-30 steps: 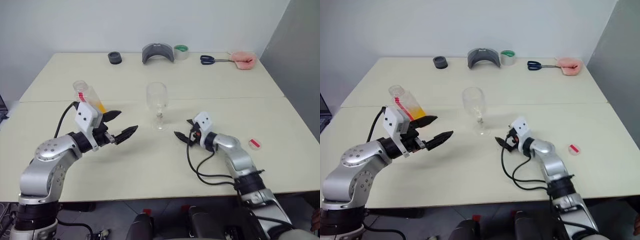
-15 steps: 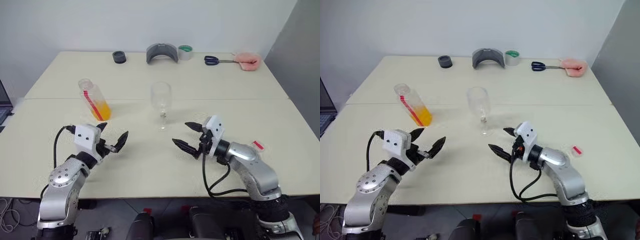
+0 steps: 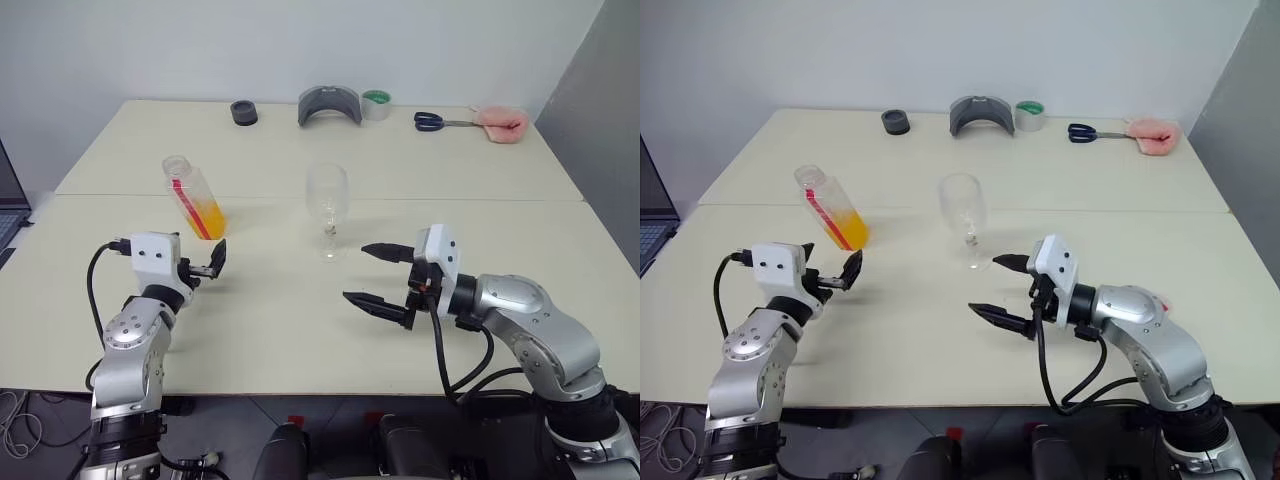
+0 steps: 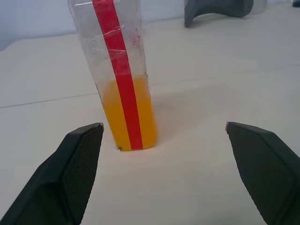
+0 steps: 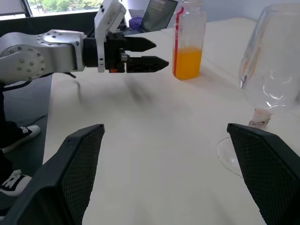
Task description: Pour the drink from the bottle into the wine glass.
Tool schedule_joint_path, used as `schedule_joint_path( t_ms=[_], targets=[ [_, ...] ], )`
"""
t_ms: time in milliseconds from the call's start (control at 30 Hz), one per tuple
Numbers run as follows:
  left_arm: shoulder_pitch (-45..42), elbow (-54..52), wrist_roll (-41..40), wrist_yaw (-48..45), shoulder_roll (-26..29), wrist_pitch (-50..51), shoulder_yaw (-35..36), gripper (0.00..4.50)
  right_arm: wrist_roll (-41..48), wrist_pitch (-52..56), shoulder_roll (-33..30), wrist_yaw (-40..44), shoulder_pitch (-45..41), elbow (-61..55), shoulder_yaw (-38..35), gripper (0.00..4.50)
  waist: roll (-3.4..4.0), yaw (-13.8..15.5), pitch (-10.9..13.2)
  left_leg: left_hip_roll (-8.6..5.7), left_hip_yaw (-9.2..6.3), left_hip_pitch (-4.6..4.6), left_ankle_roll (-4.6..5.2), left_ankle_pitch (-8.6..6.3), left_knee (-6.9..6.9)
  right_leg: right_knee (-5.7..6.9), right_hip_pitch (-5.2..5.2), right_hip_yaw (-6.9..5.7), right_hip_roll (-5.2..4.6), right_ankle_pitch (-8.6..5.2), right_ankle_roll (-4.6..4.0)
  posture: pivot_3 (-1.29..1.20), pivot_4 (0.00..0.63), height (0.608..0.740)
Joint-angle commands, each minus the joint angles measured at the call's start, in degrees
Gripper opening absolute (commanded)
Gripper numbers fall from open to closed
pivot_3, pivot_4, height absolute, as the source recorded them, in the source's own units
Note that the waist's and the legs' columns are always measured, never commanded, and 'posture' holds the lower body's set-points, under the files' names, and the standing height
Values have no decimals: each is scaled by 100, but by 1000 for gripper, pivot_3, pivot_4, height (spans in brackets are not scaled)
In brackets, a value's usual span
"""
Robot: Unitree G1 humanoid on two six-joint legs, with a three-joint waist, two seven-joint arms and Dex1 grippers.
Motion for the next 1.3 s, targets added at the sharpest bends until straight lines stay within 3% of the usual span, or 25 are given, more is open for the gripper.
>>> schedule_joint_path(
  t_ms=[33,500,1300],
  targets=[
    [-199,50,56,36,123,-127,122,4500,-3,-114,-67,7,-49,-210,56,4463,0,0,0,0,0,0,0,0,0,0,0,0,0,0,0,0,150,740],
    [-924,742,30,257,232,0,273,4500,114,-13,-130,39,-218,-238,215,4463,-1,1,0,-5,-3,-1,-1,0,2,0,0,-3,0,0,0,0,150,740],
    [-2553,3396,188,-583,575,-865,-44,4500,86,45,-119,-37,-463,-238,256,4463,-3,4,0,-62,-19,-15,-1,1,12,3,-2,-16,-40,5,8,0,150,740]
  ],
)
